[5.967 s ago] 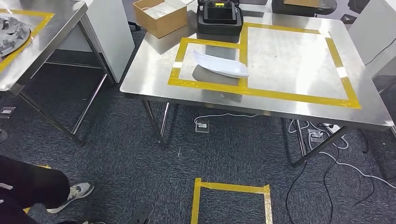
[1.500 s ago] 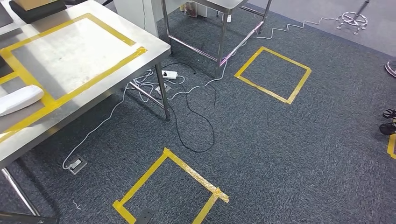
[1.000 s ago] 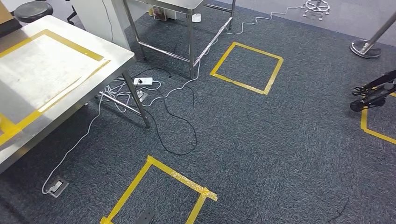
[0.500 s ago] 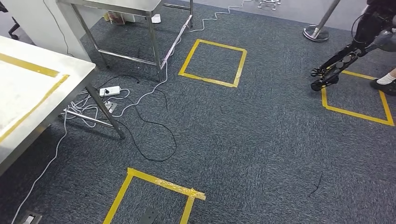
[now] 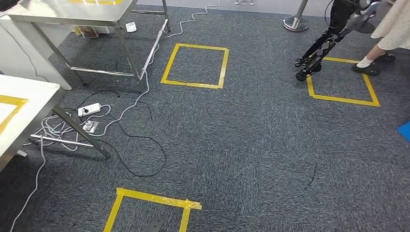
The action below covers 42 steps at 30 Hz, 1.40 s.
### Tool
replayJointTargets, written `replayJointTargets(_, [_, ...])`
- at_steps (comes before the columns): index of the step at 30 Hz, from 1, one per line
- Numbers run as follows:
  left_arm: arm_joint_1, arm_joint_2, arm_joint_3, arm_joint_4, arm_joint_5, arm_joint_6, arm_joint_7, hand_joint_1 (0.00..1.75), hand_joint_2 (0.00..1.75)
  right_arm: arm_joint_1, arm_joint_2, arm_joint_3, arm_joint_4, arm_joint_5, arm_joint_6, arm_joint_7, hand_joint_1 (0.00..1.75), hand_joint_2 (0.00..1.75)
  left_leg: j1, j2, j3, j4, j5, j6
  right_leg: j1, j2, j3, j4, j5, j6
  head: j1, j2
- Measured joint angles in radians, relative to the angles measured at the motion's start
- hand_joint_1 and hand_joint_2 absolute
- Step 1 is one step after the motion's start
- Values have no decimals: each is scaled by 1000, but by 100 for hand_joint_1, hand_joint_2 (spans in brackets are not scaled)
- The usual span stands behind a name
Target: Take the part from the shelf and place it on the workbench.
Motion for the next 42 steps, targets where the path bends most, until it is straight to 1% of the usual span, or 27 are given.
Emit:
replayJointTargets(1, [0,0,0,0,2,-1,4,0,0,1,5,0,0,-5,1,-2,0,0,0,-8,17,-52,43,4,1,10,5,1,-3,1,0,0])
replayJointTargets(3, [0,-1,0,0,4,-4,21,0,0,3,21,0,0,-15,3,-19,0,0,2,-64,61,-175,118,14,0,34,9,5,-11,6,2,0])
replayJointTargets(5, [2,-2,0,0,3,-9,36,0,0,1,31,0,0,-22,2,-40,0,0,3,-103,86,-238,132,17,-5,58,3,9,-14,17,3,0])
replayJointTargets(7, [3,-2,0,1,2,-10,46,0,0,0,35,0,0,-29,2,-46,0,0,2,-80,95,-255,126,20,-10,80,-3,7,-13,30,2,0])
replayJointTargets(8, [4,-2,0,1,3,-10,48,0,0,0,36,1,0,-32,1,-47,0,0,3,-66,100,-262,127,24,-10,70,-5,11,-18,35,2,0])
replayJointTargets(10, [4,-1,0,1,4,-10,48,0,0,-2,35,1,0,-37,0,-45,0,0,4,-31,112,-273,128,32,-7,19,-32,67,-53,46,6,0])
replayJointTargets(11, [5,-1,0,2,4,-10,46,0,0,-4,34,1,0,-40,-1,-43,0,0,3,-12,117,-275,125,34,-7,-12,-60,123,-83,51,7,0])
replayJointTargets(13, [5,0,0,2,5,-12,33,0,0,-6,35,1,0,-44,-2,-38,0,0,1,25,124,-275,117,36,-11,-33,-124,243,-129,61,8,0])
replayJointTargets(14, [4,0,0,2,6,-13,26,0,0,-3,35,1,0,-45,-3,-35,0,0,0,41,127,-275,113,35,-13,-36,-142,273,-130,64,8,0])
replayJointTargets(15, [2,-1,0,2,13,-14,18,0,0,1,35,1,0,-46,-5,-31,0,0,0,54,131,-275,109,34,-15,-37,-139,263,-110,65,8,0])
replayJointTargets(16, [-1,-3,0,2,23,-15,12,0,0,4,34,1,0,-48,-9,-25,0,0,0,63,136,-275,105,31,-16,-41,-116,215,-75,65,8,0])
replayJointTargets(18, [-5,-6,0,2,48,-16,4,0,0,7,32,1,0,-53,-15,-16,0,0,-2,79,146,-275,97,25,-12,-69,-48,79,-10,56,9,0])
replayJointTargets(20, [-7,-8,1,2,61,-16,1,0,0,5,31,1,0,-57,-19,-10,0,0,-4,91,152,-275,91,16,-3,-91,-13,8,6,42,8,0])
replayJointTargets(22, [-8,-9,1,1,61,-17,3,0,0,6,31,1,0,-60,-20,-8,0,0,-3,101,158,-278,87,6,1,-82,-9,1,1,30,7,0])
replayJointTargets(23, [-8,-9,1,1,61,-17,3,0,0,7,30,1,0,-61,-20,-7,0,0,-1,88,160,-276,82,0,0,-76,-6,-5,2,25,6,0])
replayJointTargets(25, [-8,-10,1,1,61,-18,3,0,0,6,30,1,0,-62,-20,-7,0,0,2,37,144,-232,51,-8,-5,-63,3,-16,7,14,3,0])
replayJointTargets(26, [-7,-10,1,1,61,-18,4,0,0,4,30,1,0,-62,-21,-7,0,0,3,9,115,-176,22,-10,-7,-56,6,-19,7,9,0,0])
replayJointTargets(27, [-5,-9,1,1,60,-17,6,0,0,2,30,1,0,-62,-20,-7,0,0,3,-1,78,-109,-8,-10,-6,-47,7,-19,7,6,-2,0])
replayJointTargets(28, [-3,-9,1,2,58,-17,10,0,0,0,30,1,0,-63,-20,-7,0,0,3,-2,39,-44,-29,-11,-6,-36,7,-18,6,3,-3,0])
replayJointTargets(29, [-1,-8,1,2,57,-15,16,0,0,0,30,1,0,-64,-20,-9,0,0,3,0,10,-4,-32,-11,-5,-24,8,-16,4,2,-3,0])
replayJointTargets(31, [2,-6,1,2,55,-12,28,0,0,0,31,1,0,-67,-20,-16,0,0,4,-1,6,-37,25,-11,-6,2,12,-11,-2,4,-3,0])
replayJointTargets(33, [2,-3,1,3,55,-11,35,0,0,1,31,1,0,-72,-20,-24,0,0,9,-40,53,-159,103,-9,-7,25,16,-4,-11,12,-3,0])
replayJointTargets(35, [2,0,1,3,55,-11,38,0,0,-1,31,1,0,-75,-20,-29,0,0,14,-82,87,-236,125,-4,-9,47,12,6,-18,24,-2,0])
replayJointTargets(36, [3,1,1,3,55,-11,39,0,0,-2,31,0,0,-76,-20,-30,0,0,13,-88,92,-244,118,0,-11,58,9,7,-20,30,-2,0])
replayJointTargets(38, [3,3,1,4,55,-11,39,0,0,-2,32,0,0,-76,-21,-30,0,0,11,-64,99,-251,117,13,-16,72,5,7,-20,42,-2,0])
replayJointTargets(40, [3,4,1,4,54,-11,39,0,0,-2,32,0,0,-77,-21,-31,0,0,12,-34,108,-259,117,26,-15,34,-11,41,-44,53,2,0])
replayJointTargets(42, [5,6,1,4,53,-10,38,0,0,-5,32,1,-1,-77,-21,-31,0,0,9,-1,114,-263,113,35,-15,-20,-66,150,-102,62,7,0])
